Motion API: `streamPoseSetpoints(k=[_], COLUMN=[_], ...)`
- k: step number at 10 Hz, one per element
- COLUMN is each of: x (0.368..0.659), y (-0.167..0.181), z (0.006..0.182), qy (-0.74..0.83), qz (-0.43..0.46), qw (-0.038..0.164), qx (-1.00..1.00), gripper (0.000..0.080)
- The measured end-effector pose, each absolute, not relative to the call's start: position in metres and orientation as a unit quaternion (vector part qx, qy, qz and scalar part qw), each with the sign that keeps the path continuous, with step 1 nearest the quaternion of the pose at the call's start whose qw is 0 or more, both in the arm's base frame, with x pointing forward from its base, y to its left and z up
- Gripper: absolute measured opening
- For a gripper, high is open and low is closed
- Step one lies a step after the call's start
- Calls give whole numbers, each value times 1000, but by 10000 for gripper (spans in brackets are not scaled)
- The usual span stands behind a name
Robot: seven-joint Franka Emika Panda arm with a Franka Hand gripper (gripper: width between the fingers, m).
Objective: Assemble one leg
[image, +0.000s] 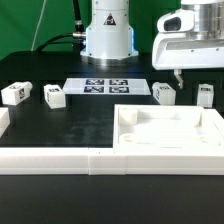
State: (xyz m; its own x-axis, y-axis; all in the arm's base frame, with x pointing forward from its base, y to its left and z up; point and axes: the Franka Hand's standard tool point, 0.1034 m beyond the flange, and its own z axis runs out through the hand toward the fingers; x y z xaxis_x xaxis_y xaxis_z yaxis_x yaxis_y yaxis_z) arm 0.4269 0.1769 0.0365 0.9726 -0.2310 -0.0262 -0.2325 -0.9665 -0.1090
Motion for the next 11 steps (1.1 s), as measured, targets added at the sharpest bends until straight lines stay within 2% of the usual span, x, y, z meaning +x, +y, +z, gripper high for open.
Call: streamPoseSetpoints(k=[2, 4, 6, 9, 11], x=[422, 423, 428, 427, 418], y=[178, 180, 179, 179, 177], z=[38, 43, 40, 30, 25], qy=[105, 93, 85, 81, 77], qz=[89, 168, 227, 313, 388], qw=[44, 45, 51, 79, 80], qx=[-989, -980, -969, -943, -915], gripper=[648, 648, 648, 648, 648])
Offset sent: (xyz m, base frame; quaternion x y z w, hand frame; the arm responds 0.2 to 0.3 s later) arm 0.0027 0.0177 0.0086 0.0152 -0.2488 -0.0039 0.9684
